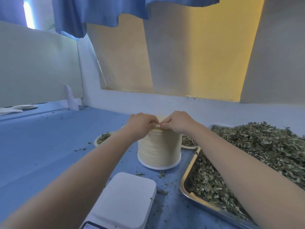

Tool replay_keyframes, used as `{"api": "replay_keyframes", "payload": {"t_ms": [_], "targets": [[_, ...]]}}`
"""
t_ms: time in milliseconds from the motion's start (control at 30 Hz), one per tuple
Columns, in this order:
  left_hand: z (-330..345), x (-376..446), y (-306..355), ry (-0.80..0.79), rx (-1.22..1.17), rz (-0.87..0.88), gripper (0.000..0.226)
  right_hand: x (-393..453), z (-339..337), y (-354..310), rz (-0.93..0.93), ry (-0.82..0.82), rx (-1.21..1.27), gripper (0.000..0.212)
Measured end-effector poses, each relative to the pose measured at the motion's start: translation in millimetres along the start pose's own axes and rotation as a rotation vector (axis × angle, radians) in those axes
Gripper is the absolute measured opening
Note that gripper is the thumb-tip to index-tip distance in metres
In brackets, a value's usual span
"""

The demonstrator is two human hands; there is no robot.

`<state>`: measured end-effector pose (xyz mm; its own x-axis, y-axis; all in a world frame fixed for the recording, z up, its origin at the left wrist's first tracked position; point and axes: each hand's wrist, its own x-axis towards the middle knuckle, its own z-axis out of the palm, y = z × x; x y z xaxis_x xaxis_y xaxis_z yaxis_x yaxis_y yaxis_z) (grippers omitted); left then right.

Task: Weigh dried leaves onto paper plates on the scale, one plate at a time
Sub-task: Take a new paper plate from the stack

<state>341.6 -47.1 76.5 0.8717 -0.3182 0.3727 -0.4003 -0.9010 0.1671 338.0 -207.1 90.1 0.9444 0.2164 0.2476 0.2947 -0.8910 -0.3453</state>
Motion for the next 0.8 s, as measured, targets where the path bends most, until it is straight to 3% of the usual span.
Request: {"api": "replay_keyframes", "payload": {"t_ms": [167,333,500,800], "targets": [[-8,0,5,-0.023,-0.009,0.019,0.024,-2,-4,2,-0.009,0.024,-0.005,0.021],[-28,-19,7,0.137,-0.138,0.097,0.02,-18,-12,-8,-0.079,0.152,0.046,0.02],[-50,-66,1,0.248,-0.241,0.086,0.016,-51,-16,-39,-0.195,0.166,0.03,0.021],[-35,-175,-16,0.314,-0.159,0.168,0.008,-130,48,-72,-0.352,0.121,0.032,0.026]]}}
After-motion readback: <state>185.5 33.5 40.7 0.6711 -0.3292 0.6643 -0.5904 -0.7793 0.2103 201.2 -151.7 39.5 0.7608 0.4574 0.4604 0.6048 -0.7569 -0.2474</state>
